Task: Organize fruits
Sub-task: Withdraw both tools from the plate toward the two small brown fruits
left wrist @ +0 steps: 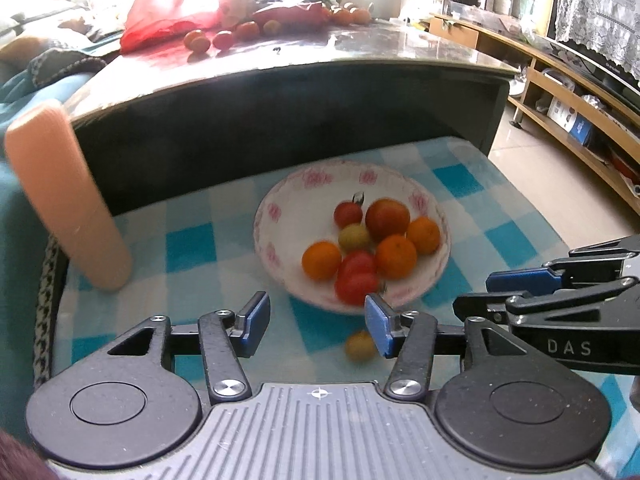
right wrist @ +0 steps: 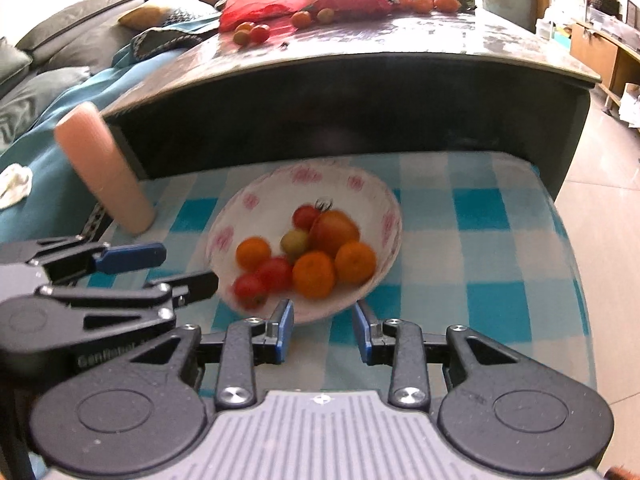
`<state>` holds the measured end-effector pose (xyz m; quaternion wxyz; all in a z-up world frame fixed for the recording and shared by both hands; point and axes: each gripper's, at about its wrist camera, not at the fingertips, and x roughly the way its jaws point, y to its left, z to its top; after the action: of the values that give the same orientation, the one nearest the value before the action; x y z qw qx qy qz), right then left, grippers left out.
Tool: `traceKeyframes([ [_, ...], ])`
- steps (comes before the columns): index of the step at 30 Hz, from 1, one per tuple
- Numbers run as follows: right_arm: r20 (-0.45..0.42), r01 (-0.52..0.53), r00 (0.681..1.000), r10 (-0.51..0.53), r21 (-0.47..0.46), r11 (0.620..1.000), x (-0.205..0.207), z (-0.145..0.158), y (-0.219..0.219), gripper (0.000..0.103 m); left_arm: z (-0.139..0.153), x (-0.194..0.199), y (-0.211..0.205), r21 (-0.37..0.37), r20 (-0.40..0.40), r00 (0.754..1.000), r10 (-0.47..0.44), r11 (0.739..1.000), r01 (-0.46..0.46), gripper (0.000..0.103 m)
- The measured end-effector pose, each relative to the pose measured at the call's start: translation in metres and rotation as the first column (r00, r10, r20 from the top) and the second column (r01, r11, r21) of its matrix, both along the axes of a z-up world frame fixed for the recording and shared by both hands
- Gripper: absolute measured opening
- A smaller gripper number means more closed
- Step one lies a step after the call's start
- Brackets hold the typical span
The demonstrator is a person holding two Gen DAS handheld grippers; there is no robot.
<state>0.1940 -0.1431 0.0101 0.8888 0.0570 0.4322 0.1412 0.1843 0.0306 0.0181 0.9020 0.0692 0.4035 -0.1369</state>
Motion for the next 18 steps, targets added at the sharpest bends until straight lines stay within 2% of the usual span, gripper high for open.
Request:
traceKeyframes([
  [7,-0.030,-0.094,0.995,0.093,-0.050,0.994,-0.018,-0.023,0.022,0.047,-0.011,-0.019,0.015,0.018,-0.039,0.999,-0.020,1.000,0.021,0.062],
  [18,-0.010,-0.153,0.988,0.153,-0.072,0.986,-0.001,-0.047,0.041,0.047,-0.023,-0.023,0.022,0.020,-0.063,0.997,-0.053,0.998,0.055,0.062],
])
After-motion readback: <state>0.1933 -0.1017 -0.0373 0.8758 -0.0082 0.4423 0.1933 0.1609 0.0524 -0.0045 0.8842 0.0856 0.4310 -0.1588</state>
